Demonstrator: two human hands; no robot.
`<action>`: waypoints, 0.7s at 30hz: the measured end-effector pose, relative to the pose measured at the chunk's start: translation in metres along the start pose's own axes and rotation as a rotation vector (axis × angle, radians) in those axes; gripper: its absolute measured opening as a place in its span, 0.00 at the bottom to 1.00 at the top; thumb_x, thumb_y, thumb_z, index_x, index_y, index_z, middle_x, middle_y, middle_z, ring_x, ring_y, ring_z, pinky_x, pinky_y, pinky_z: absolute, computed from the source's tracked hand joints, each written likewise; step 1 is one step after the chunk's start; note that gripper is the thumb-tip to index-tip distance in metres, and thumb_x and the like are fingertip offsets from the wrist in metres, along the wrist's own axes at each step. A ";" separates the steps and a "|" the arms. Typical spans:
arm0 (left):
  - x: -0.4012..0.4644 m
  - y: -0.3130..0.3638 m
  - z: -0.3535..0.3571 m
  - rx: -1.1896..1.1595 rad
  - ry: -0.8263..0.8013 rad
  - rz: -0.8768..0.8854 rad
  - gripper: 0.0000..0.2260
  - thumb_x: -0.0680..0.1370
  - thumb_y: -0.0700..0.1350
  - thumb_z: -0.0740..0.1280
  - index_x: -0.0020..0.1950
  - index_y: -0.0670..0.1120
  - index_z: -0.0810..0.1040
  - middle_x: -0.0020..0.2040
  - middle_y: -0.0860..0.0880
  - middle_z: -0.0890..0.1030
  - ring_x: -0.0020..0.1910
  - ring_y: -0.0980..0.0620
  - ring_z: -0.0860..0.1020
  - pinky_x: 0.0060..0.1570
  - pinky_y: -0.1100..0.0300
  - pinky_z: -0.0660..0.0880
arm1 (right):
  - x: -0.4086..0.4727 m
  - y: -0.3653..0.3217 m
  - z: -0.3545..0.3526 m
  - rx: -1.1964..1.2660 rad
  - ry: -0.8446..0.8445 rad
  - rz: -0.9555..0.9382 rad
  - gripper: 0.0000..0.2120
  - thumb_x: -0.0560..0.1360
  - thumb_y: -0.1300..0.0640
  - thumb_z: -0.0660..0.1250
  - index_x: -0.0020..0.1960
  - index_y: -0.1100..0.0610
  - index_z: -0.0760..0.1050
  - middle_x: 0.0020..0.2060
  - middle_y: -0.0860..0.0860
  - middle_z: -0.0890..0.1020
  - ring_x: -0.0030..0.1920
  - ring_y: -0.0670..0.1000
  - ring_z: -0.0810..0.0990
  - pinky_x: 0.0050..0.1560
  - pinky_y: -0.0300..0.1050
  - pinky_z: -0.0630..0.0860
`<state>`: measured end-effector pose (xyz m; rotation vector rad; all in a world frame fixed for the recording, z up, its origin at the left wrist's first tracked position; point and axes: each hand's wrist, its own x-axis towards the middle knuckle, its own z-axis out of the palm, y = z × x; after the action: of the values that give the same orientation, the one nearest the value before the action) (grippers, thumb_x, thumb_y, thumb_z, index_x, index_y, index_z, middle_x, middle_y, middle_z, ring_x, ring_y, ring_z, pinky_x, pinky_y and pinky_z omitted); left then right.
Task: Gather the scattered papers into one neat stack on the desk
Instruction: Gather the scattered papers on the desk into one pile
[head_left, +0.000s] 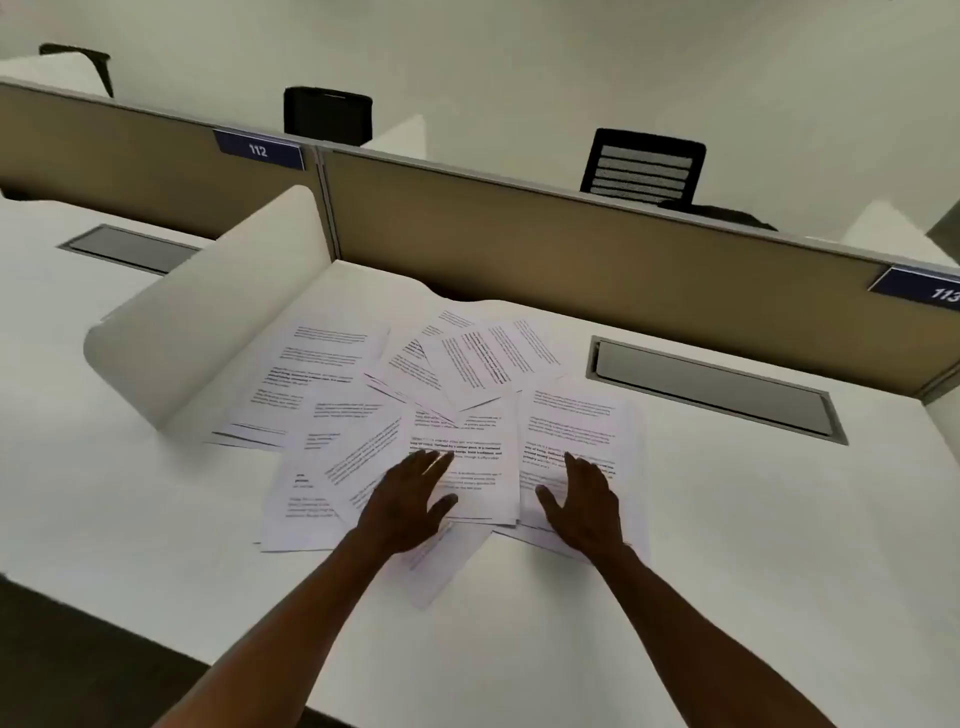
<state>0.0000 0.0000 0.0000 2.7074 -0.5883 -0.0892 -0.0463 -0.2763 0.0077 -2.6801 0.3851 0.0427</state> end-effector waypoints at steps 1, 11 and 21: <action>-0.004 0.004 0.005 0.002 -0.090 0.017 0.30 0.79 0.62 0.56 0.80 0.55 0.56 0.79 0.50 0.61 0.79 0.50 0.57 0.77 0.53 0.55 | -0.004 0.005 0.003 -0.054 -0.063 -0.006 0.36 0.78 0.38 0.57 0.79 0.54 0.53 0.78 0.55 0.59 0.78 0.55 0.55 0.75 0.56 0.58; -0.018 -0.027 0.013 0.185 -0.131 -0.123 0.33 0.77 0.69 0.46 0.75 0.53 0.66 0.79 0.53 0.62 0.79 0.50 0.56 0.77 0.47 0.50 | -0.029 0.048 0.018 -0.127 0.063 -0.121 0.24 0.76 0.38 0.62 0.64 0.52 0.76 0.69 0.55 0.73 0.72 0.58 0.67 0.68 0.57 0.66; -0.001 0.024 0.017 0.051 0.019 0.001 0.24 0.80 0.59 0.59 0.73 0.49 0.70 0.76 0.48 0.68 0.77 0.48 0.62 0.76 0.52 0.59 | -0.022 0.072 0.006 -0.081 0.021 0.229 0.36 0.75 0.35 0.61 0.76 0.52 0.61 0.77 0.59 0.59 0.78 0.61 0.51 0.74 0.61 0.55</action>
<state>-0.0128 -0.0261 -0.0071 2.7544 -0.5936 -0.0494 -0.0867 -0.3304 -0.0251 -2.7044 0.7095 0.1010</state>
